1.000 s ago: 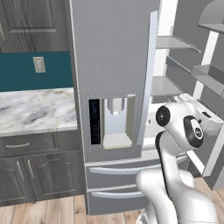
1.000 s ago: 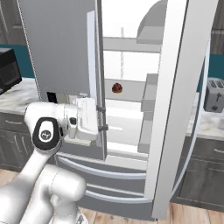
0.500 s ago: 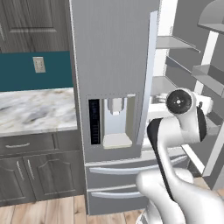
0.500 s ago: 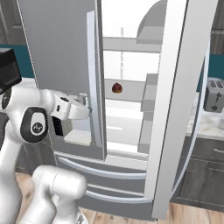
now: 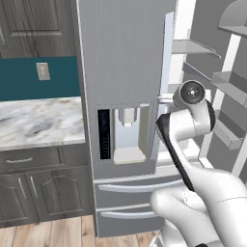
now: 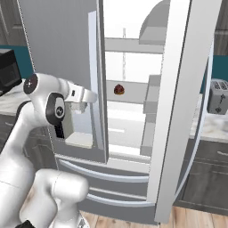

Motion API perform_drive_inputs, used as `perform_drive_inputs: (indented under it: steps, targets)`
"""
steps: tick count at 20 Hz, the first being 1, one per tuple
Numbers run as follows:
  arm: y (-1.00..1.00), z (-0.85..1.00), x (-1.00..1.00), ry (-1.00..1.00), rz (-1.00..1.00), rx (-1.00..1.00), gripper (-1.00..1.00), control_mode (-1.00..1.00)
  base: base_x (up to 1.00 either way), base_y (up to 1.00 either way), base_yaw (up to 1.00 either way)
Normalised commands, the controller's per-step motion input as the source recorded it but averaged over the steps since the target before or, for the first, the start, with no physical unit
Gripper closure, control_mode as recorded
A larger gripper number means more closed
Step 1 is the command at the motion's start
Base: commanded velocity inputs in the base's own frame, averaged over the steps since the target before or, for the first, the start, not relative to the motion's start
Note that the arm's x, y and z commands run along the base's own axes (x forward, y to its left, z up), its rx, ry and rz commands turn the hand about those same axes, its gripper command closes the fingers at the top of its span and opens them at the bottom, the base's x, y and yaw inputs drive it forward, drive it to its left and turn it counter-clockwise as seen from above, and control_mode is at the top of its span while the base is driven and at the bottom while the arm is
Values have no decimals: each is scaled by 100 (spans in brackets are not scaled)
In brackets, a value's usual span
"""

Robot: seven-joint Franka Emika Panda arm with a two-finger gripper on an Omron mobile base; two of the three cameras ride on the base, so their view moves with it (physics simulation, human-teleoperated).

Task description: Take the cupcake and cake from the fridge and place them on the empty tray on the dining counter.

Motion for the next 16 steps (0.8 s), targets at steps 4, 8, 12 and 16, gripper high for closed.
perform_drive_inputs:
  steps: [4, 8, 12, 16]
  targets:
    - [25, -24, 97, 0, 18, 0, -100, -100, 0, 0, 0]
    - [18, -16, 89, 0, 21, 3, -100, -100, 0, 0, 0]
    - [7, -9, 85, 0, 16, 2, -100, -100, 0, 0, 0]
    - [0, -12, 74, 0, 10, 0, -100, -100, 0, 0, 0]
